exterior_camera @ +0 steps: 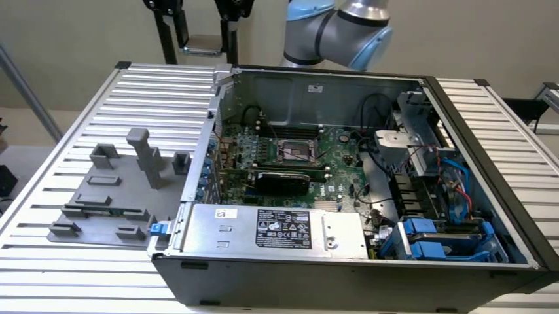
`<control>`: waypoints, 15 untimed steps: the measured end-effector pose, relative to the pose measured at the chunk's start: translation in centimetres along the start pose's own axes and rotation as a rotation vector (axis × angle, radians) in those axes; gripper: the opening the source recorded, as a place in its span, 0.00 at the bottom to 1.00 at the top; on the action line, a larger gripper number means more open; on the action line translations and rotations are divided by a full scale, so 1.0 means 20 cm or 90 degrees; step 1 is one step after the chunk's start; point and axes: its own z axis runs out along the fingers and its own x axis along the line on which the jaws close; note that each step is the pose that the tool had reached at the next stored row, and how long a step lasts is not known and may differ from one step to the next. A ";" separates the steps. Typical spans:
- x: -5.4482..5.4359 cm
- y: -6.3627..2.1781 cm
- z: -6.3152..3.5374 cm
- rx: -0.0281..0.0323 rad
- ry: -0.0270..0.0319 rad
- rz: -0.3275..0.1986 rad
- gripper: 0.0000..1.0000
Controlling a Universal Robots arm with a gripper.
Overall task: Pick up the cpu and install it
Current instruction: 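Pick up the cpu and move it towards the insertion slot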
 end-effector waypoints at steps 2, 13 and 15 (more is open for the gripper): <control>-0.04 0.008 0.004 -0.0001 0.0000 0.000 0.55; -0.26 0.133 0.088 0.0000 0.0000 0.000 0.55; -0.29 0.164 0.107 -0.0001 0.0000 0.000 0.55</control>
